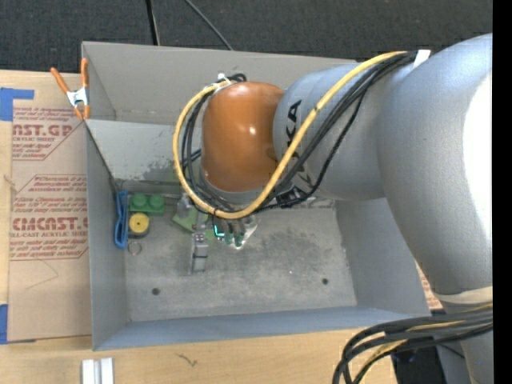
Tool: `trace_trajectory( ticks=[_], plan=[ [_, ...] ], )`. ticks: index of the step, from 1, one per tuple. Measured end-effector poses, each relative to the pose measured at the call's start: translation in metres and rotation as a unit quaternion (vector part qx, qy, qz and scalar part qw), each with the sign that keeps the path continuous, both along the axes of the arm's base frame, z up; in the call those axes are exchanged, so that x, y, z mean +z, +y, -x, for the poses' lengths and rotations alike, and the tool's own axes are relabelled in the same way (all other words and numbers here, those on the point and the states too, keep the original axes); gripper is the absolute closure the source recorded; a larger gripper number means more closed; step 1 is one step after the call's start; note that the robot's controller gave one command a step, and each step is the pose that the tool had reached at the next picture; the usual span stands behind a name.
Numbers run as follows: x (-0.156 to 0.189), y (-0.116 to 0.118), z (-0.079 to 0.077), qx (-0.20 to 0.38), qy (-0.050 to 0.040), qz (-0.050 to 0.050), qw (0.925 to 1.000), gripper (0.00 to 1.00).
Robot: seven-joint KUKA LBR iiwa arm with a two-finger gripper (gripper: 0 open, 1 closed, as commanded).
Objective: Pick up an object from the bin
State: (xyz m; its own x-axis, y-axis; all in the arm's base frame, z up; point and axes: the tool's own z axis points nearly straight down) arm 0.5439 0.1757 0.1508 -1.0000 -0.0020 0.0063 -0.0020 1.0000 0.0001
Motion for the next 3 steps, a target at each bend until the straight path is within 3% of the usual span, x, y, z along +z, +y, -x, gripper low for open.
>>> trace_trajectory(
  ticks=[1,2,3],
  plan=[
    [0.128,0.023,0.044,0.129,-0.0076,-0.002,0.9917,0.0],
    [0.056,-0.017,-0.008,0.177,-0.0022,0.0,0.9843,0.0],
    [-0.049,-0.064,-0.02,0.13,-0.0055,-0.001,0.9915,0.0]
  ],
)
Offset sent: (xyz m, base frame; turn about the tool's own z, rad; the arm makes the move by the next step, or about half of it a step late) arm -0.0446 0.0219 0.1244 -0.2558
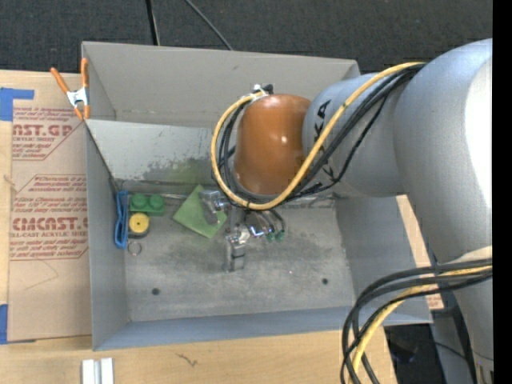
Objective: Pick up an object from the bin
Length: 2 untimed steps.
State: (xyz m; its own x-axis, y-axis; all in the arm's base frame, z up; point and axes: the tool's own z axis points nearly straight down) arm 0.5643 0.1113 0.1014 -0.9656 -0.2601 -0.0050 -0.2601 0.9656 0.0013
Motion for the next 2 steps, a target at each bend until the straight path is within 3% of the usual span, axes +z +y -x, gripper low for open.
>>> trace_trajectory(
  ticks=[1,2],
  plan=[
    [-0.0037,0.0139,-0.0187,0.003,-0.011,-0.002,0.9999,0.0],
    [-0.0065,0.014,-0.0199,-0.003,-0.0106,-0.002,0.9999,0.0]
  ],
)
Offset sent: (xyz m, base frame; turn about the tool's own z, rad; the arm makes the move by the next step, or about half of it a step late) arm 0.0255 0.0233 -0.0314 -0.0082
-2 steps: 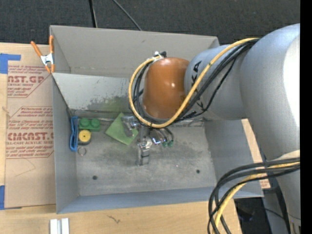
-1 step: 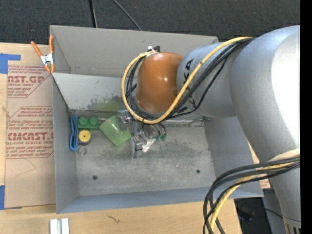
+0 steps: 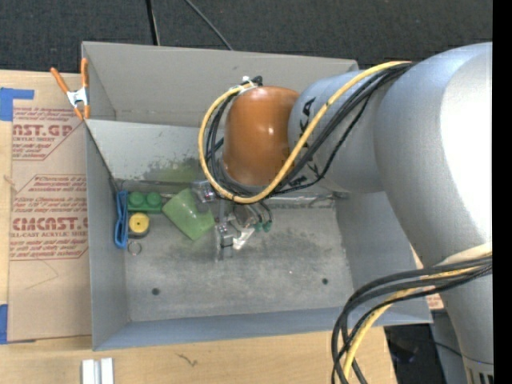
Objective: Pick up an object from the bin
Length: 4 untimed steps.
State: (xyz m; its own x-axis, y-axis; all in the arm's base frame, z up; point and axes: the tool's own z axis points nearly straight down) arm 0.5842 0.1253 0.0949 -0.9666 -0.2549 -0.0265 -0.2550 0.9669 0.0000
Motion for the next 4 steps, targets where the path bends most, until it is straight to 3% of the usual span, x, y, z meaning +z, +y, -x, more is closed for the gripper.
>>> trace_trajectory(
  ticks=[1,2,3,4],
  plan=[
    [-0.013,-0.002,0.003,-0.03,0.0097,0.002,0.9995,0.0],
    [-0.016,-0.002,0.004,-0.03,0.0119,0.002,0.9995,1.0],
    [-0.003,0.025,0.041,0.059,0.0124,0.004,0.9982,1.0],
    [-0.004,0.025,0.041,0.058,0.0127,0.004,0.9982,0.0]
  ],
)
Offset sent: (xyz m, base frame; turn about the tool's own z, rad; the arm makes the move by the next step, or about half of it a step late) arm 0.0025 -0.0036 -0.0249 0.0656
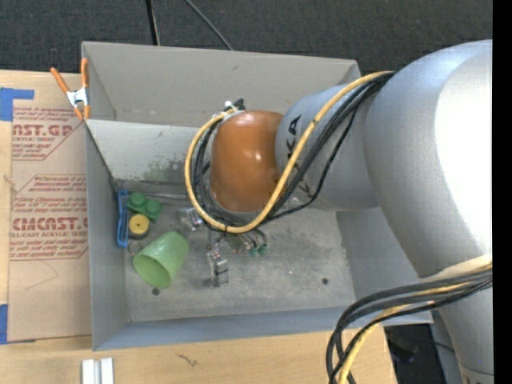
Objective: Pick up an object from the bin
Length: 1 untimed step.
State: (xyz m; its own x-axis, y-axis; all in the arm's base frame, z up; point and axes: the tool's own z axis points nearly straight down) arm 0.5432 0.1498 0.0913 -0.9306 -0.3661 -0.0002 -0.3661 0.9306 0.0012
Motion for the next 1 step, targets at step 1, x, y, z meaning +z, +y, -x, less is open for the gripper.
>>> trace_trajectory(
  ticks=[1],
  plan=[
    [-0.0117,0.0705,0.0227,0.095,-0.0003,-0.001,0.9955,0.0]
  ],
)
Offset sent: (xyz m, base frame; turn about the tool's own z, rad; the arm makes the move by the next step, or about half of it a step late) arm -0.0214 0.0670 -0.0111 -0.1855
